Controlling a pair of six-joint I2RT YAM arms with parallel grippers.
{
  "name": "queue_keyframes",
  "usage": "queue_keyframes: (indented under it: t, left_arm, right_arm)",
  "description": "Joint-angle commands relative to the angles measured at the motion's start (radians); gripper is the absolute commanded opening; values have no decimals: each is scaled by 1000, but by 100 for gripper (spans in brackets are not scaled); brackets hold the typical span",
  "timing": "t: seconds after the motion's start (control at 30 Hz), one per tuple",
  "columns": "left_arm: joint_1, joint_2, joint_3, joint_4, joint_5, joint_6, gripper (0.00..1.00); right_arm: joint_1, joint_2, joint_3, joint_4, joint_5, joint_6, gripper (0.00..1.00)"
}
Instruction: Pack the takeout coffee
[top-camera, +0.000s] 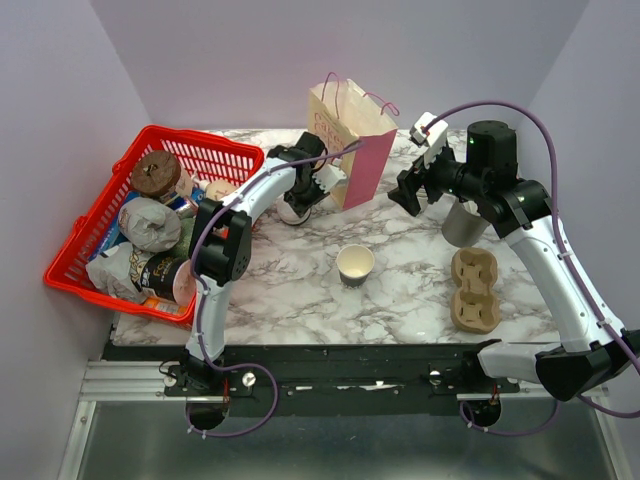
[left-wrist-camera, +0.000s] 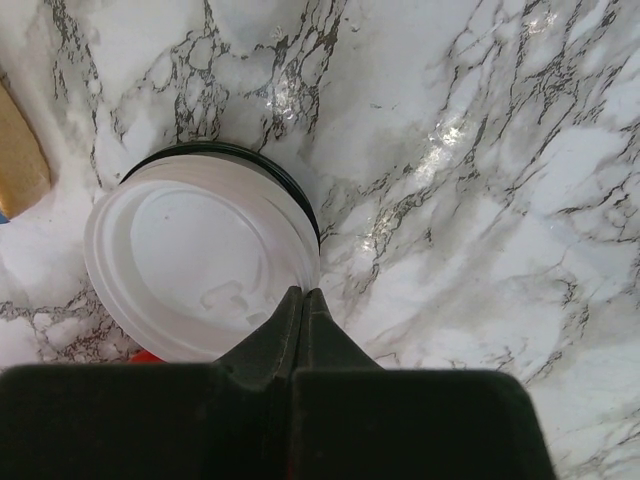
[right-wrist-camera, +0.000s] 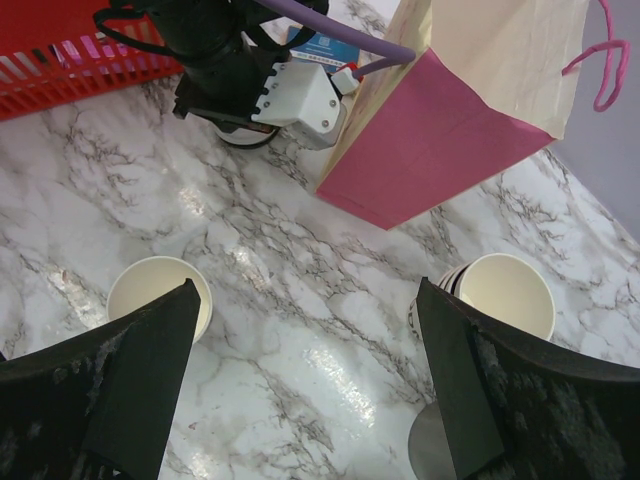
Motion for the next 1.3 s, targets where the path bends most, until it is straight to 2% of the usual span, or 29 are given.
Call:
queue_keyframes:
  t: [0.0, 0.17, 0.4, 0.5, 0.63, 0.73, 0.83, 1.07, 1.27]
  left_arm:
    - [9, -65, -31, 59, -33, -41, 1]
    - [7, -111, -89, 124, -116, -72, 0]
    - [1, -122, -77, 84, -188, -193, 3]
    - [-5, -125, -83, 75, -213, -217, 13]
    - [-10, -125, -68, 38, -192, -214, 32]
    - [-10, -129, -51, 7, -167, -166, 38]
    - [-10, -142, -54, -3, -149, -74, 40]
    - [-6, -136, -74, -43, -133, 158, 40]
    - [-6, -88, -20, -85, -129, 238, 37]
  right_arm:
    - [-6, 3, -5, 0, -23, -8, 98]
    - [-4, 10, -5, 0, -29, -8, 98]
    - [-4, 16, -4, 2, -29, -12, 98]
    - [-4, 16, -10, 2, -32, -12, 98]
    - [-4, 16, -10, 2, -31, -12, 98]
    - [-4, 16, -10, 2, -31, -14, 98]
    - [-4, 16, -12, 2, -31, -16, 98]
    - [-4, 11, -16, 2, -35, -11, 98]
    - [-4, 8, -13, 0, -35, -6, 98]
